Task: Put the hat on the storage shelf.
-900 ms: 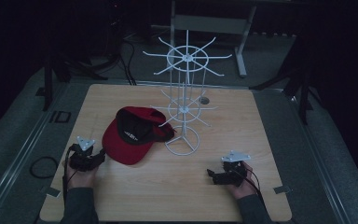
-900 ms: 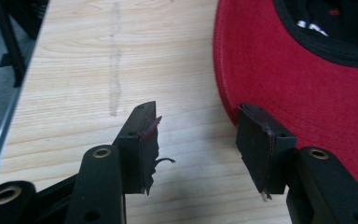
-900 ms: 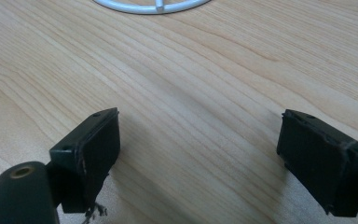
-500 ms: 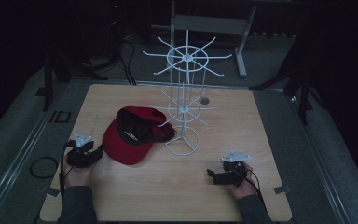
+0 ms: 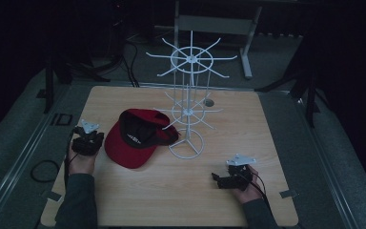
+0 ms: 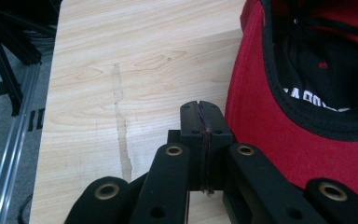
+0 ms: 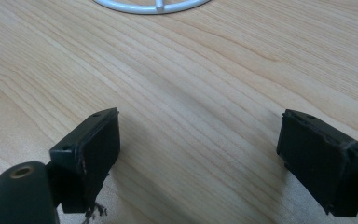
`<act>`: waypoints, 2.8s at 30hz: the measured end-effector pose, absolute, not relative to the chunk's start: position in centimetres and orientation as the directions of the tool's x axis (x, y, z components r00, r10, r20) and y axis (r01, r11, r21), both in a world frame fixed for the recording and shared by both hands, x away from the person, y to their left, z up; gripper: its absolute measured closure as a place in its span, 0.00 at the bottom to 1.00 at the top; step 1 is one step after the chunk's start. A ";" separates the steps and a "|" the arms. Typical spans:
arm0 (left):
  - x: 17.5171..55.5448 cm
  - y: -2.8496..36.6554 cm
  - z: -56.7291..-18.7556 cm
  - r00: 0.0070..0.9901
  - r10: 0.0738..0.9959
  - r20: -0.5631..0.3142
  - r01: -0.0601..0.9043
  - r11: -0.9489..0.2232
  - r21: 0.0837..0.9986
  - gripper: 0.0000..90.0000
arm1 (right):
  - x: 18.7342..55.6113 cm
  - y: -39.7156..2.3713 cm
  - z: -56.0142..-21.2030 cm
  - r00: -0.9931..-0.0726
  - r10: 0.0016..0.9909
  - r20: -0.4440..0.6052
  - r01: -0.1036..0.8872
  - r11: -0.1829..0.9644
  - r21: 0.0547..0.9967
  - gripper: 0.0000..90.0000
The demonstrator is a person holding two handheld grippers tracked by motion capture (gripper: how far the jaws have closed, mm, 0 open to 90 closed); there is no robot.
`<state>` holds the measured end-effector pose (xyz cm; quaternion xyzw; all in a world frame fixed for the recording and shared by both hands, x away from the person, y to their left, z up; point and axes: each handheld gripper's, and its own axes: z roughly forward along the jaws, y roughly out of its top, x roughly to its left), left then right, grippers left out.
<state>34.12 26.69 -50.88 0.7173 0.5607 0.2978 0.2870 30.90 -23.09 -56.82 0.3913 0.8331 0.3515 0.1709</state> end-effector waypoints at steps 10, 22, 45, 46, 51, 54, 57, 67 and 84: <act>34.1 26.0 -51.8 0.231 0.969 0.089 0.662 -0.223 0.716 1.00 | 30.9 -23.1 -56.8 -0.635 0.772 -0.011 0.531 0.447 0.720 0.15; 31.0 22.2 -52.5 0.400 0.917 0.012 0.654 -0.294 0.697 0.99 | 30.9 -23.1 -56.8 -0.636 0.772 -0.011 0.531 0.447 0.720 0.15; 30.8 21.8 -49.8 0.497 0.857 -0.138 0.626 -0.244 0.740 0.64 | 30.9 -23.1 -56.8 -0.636 0.772 -0.011 0.531 0.447 0.720 0.15; 30.8 21.8 -49.8 0.497 0.857 -0.138 0.626 -0.244 0.740 0.63 | 30.9 -23.1 -56.8 -0.636 0.772 -0.011 0.530 0.447 0.720 0.15; 31.7 20.9 -50.5 0.514 0.842 -0.163 0.650 -0.258 0.715 0.57 | 30.9 -23.1 -56.8 -0.635 0.772 -0.011 0.532 0.447 0.719 0.15; 32.3 20.5 -50.9 0.515 0.839 -0.174 0.664 -0.262 0.700 0.57 | 30.9 -23.1 -56.8 -0.635 0.772 -0.011 0.532 0.447 0.720 0.15; 33.0 20.3 -51.4 0.521 0.830 -0.200 0.681 -0.264 0.683 0.58 | 30.9 -23.1 -56.8 -0.635 0.773 -0.010 0.532 0.447 0.719 0.15; 35.1 18.9 -53.0 0.559 0.771 -0.304 0.726 -0.278 0.630 0.62 | 30.9 -23.1 -56.8 -0.635 0.772 -0.011 0.531 0.447 0.720 0.15; 35.0 18.2 -53.7 0.587 0.758 -0.283 0.708 -0.311 0.635 0.78 | 30.9 -23.1 -56.8 -0.635 0.772 -0.011 0.531 0.447 0.720 0.15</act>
